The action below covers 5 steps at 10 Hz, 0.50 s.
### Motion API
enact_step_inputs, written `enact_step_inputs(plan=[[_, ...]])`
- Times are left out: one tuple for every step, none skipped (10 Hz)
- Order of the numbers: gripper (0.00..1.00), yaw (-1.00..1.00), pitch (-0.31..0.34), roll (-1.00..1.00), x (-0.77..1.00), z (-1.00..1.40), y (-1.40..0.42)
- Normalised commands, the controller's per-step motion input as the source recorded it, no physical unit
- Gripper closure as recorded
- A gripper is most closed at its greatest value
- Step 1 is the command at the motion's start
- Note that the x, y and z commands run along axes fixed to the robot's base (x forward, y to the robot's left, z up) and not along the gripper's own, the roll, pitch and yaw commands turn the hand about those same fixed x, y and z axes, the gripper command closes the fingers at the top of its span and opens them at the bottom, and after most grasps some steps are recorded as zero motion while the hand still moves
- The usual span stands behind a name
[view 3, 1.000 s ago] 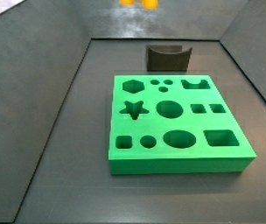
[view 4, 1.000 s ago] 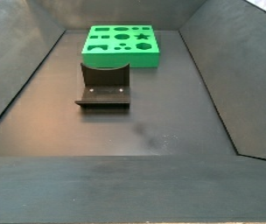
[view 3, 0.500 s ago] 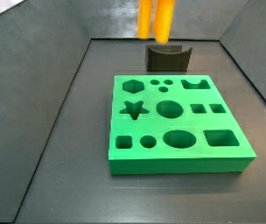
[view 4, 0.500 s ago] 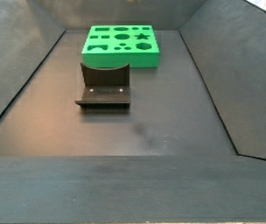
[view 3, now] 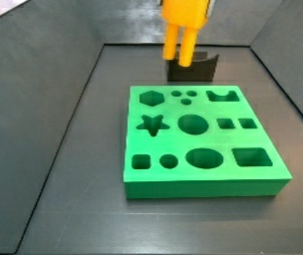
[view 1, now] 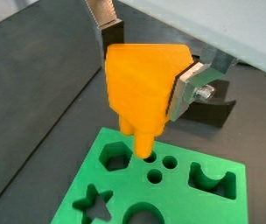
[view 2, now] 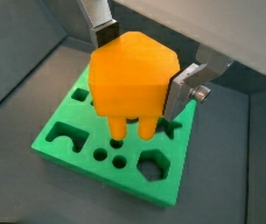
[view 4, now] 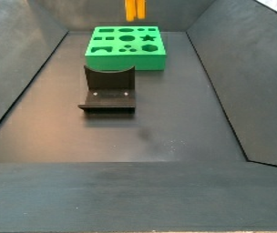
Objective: Pick up the 3 prong object. Move up. Rotate the 3 prong object. Place the 3 prong object on the fixture. Regrasp the 3 prong object. Move to above the board. Insert the 3 prong object.
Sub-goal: Insert the 3 prong object.
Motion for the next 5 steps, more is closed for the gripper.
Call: enact_step_inputs(plan=[[1.0,-0.77,0.05,0.0,0.03,-0.29,0.25],[1.0,-0.77,0.043,-0.01,0.02,-0.28,0.25],[1.0,-0.74,0.051,0.0,0.03,-0.27,0.28],[1.0,-0.67,0.076,-0.01,0.12,-0.2,0.22],[1.0,-0.51,0.081,-0.07,0.26,-0.19,0.12]])
